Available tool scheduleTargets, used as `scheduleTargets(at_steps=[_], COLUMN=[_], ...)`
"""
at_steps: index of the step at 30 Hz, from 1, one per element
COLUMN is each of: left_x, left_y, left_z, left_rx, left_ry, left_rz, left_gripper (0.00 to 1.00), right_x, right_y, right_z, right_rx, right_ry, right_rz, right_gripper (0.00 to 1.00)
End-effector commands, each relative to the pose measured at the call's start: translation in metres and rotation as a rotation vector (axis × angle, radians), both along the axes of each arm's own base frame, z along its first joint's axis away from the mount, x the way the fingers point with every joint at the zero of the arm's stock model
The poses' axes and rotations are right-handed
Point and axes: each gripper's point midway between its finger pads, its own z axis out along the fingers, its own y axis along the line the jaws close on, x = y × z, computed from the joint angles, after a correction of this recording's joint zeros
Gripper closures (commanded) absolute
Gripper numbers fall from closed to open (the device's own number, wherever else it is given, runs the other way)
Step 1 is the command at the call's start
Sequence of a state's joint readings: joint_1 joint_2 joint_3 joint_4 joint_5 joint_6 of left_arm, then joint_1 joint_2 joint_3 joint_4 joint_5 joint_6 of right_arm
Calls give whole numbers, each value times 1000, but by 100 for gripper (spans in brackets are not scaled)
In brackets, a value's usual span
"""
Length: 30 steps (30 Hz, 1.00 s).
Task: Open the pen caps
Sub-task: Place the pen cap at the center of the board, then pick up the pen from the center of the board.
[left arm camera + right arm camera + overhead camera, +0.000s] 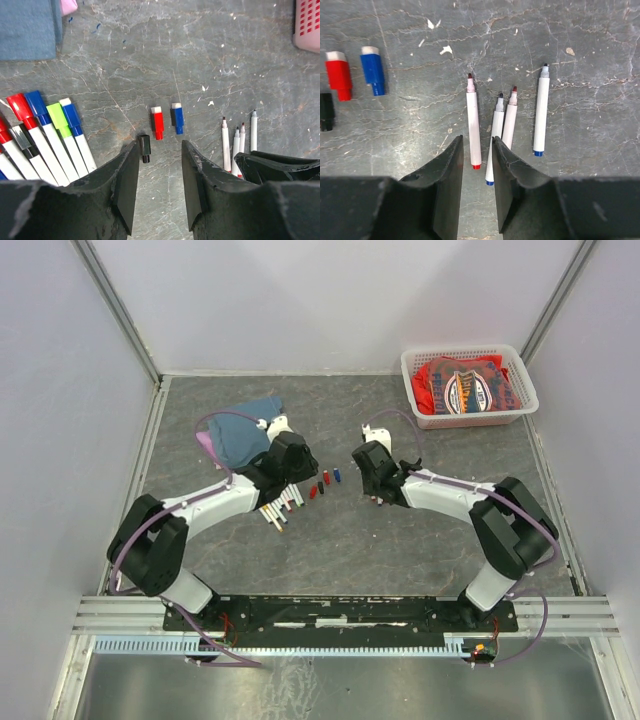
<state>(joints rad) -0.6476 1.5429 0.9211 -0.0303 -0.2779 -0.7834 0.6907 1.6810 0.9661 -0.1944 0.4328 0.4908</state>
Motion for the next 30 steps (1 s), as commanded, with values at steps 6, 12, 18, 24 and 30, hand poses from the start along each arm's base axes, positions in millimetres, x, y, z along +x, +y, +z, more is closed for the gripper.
scheduleTargets(at_steps=[6, 12, 18, 24, 30], left_x=[9, 6, -4, -12, -21], left_y=[21, 47, 82, 101, 110], left_z=[55, 62, 71, 74, 68], left_rx=[31, 39, 5, -36, -92], left_ry=[-150, -185, -228, -253, -261], left_rz=[61, 138, 230, 294, 338], left_gripper=[50, 47, 45, 44, 45], right_x=[12, 12, 9, 10, 8], right_y=[30, 73, 132, 176, 199], right_z=[60, 84, 83, 70, 50], right_rx=[106, 151, 202, 222, 194], right_ry=[-112, -144, -119, -85, -41], right_rz=[89, 185, 307, 366, 395], right_gripper=[57, 54, 54, 55, 55])
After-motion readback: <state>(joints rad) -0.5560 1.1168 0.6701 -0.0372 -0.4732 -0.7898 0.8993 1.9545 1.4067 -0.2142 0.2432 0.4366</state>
